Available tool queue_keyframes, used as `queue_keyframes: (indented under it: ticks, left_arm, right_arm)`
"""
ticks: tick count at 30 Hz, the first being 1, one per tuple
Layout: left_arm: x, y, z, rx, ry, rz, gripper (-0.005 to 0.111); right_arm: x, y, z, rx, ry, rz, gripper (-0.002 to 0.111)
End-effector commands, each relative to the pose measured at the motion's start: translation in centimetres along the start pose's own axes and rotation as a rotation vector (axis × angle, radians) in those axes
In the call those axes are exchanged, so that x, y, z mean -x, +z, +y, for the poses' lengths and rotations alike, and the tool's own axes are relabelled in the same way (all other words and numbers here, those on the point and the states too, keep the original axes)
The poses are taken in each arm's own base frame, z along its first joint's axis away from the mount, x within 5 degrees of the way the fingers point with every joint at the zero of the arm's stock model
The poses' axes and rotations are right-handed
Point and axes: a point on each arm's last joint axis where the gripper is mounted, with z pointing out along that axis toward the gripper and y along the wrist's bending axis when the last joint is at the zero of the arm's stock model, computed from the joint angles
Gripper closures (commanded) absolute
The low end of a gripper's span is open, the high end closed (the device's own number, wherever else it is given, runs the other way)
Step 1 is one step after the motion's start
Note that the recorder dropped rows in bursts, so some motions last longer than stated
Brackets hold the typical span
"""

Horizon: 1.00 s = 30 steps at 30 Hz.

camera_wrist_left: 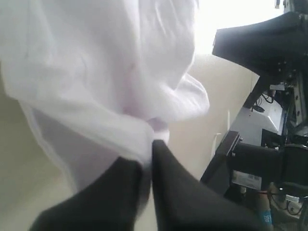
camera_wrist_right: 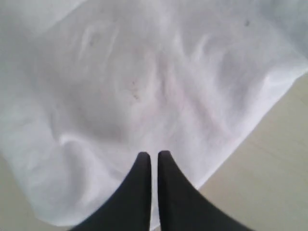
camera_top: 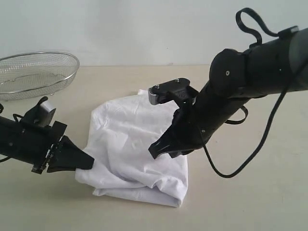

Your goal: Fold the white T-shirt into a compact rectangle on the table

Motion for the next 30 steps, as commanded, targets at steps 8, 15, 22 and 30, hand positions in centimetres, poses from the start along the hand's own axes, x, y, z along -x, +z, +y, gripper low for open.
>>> queue_keyframes:
  ticks: [8, 15, 22, 30]
  left_arm:
    - [-0.5, 3.7, 0.7, -0.026, -0.112, 0.07, 0.048]
    - [-0.3, 4.6, -0.1, -0.126, -0.131, 0.052, 0.057]
    - [-0.2, 4.5, 0.0, -0.12, -0.072, 0.039, 0.102]
    - [0.0, 3.8, -0.2, -0.177, -0.064, 0.044, 0.102]
  right_arm:
    - [1.0, -0.2, -0.5, -0.059, -0.025, -0.113, 0.109]
    - [0.9, -0.3, -1.0, -0.066, -0.014, -0.106, 0.109]
    - [-0.3, -0.4, -2.0, -0.05, 0.01, 0.018, 0.109]
    - [-1.1, 1.7, -1.7, -0.032, -0.001, 0.11, 0.109]
